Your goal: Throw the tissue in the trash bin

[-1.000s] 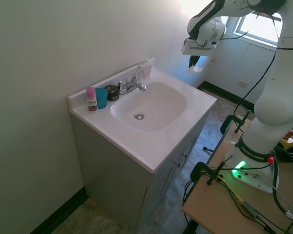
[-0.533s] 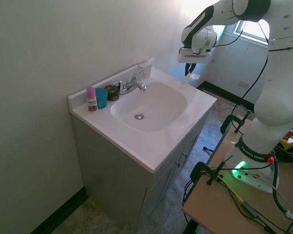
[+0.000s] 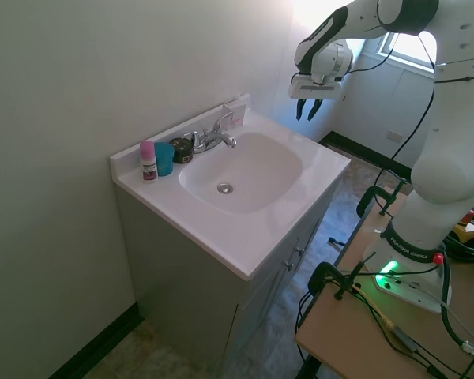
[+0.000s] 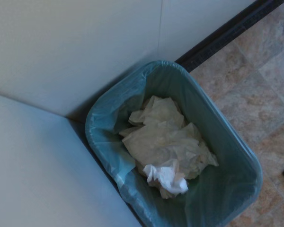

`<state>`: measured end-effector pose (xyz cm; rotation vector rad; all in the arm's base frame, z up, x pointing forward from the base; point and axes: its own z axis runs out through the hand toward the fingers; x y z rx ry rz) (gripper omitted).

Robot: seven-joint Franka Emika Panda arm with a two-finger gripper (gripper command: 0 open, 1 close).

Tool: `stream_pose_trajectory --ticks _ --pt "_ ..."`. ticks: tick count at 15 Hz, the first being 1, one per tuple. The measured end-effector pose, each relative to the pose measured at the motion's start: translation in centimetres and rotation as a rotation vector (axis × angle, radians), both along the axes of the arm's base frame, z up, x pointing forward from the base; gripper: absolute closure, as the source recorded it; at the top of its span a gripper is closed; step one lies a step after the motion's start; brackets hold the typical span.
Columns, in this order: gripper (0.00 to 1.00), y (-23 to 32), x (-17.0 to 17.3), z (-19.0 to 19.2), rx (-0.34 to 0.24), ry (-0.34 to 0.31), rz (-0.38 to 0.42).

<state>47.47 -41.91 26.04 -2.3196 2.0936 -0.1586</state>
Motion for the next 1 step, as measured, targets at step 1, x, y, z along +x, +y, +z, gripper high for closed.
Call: stream_pose_trajectory --ticks 1 --pt "0.00 -0.50 -0.32 1.07 -0.009 -0.013 0.001"
